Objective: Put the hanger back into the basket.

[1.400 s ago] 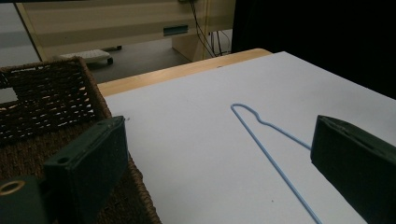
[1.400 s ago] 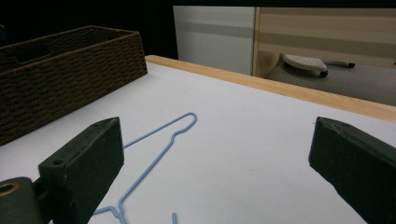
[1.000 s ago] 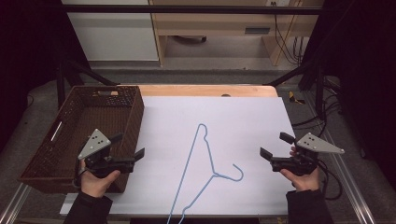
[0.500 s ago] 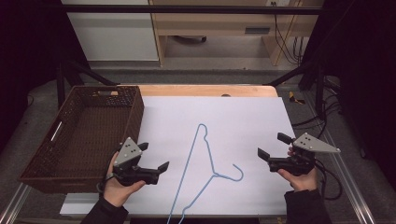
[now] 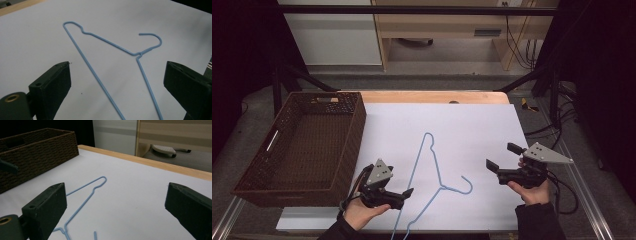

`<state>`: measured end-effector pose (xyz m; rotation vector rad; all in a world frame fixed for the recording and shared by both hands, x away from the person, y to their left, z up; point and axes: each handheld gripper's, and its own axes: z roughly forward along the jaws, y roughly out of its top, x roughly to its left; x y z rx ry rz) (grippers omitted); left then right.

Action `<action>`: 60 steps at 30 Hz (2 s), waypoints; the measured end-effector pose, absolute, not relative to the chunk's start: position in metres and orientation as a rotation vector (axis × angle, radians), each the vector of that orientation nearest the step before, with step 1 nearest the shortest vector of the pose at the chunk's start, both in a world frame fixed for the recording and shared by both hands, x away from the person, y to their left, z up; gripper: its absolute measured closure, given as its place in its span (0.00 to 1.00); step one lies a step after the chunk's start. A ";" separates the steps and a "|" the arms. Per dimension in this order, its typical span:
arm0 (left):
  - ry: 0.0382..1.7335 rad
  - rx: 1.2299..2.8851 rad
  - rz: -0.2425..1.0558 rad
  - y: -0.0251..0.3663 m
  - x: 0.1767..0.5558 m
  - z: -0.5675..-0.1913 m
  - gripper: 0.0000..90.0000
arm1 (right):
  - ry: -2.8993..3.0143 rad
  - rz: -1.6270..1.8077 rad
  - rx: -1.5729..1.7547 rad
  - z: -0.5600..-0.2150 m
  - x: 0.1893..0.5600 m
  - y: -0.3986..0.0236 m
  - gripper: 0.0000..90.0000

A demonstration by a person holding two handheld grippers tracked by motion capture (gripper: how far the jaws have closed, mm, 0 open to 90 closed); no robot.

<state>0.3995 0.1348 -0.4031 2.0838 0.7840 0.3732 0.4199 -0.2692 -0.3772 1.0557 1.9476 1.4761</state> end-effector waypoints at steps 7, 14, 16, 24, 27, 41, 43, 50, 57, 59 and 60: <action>0.746 2.133 0.346 0.106 0.396 -0.412 0.13 | 1.963 1.469 1.055 -0.379 0.421 -0.265 0.05; 0.732 2.183 0.320 0.085 0.395 -0.421 0.15 | 1.967 1.469 1.053 -0.380 0.420 -0.263 0.05; 0.738 2.208 0.310 0.075 0.396 -0.428 0.16 | 1.967 1.470 1.055 -0.380 0.420 -0.263 0.05; 0.749 2.280 0.275 0.058 0.399 -0.447 0.23 | 1.976 1.466 1.056 -0.381 0.421 -0.261 0.05; 0.749 2.298 0.267 0.054 0.400 -0.453 0.29 | 1.976 1.468 1.055 -0.381 0.421 -0.261 0.05; 0.803 2.349 0.240 0.045 0.402 -0.465 0.62 | 1.984 1.461 1.051 -0.382 0.422 -0.261 0.05; 0.805 2.347 0.244 0.044 0.401 -0.465 0.66 | 1.985 1.460 1.051 -0.382 0.422 -0.260 0.05; 0.833 2.348 0.262 0.043 0.399 -0.468 0.76 | 1.985 1.458 1.051 -0.382 0.422 -0.260 0.05; 0.862 2.346 0.294 0.039 0.396 -0.468 0.82 | 1.987 1.459 1.055 -0.383 0.423 -0.259 0.05; 0.866 2.348 0.296 0.038 0.395 -0.468 0.83 | 1.993 1.454 1.052 -0.383 0.423 -0.259 0.05; 0.876 2.346 0.297 0.038 0.395 -0.467 0.84 | 1.991 1.456 1.056 -0.383 0.423 -0.258 0.05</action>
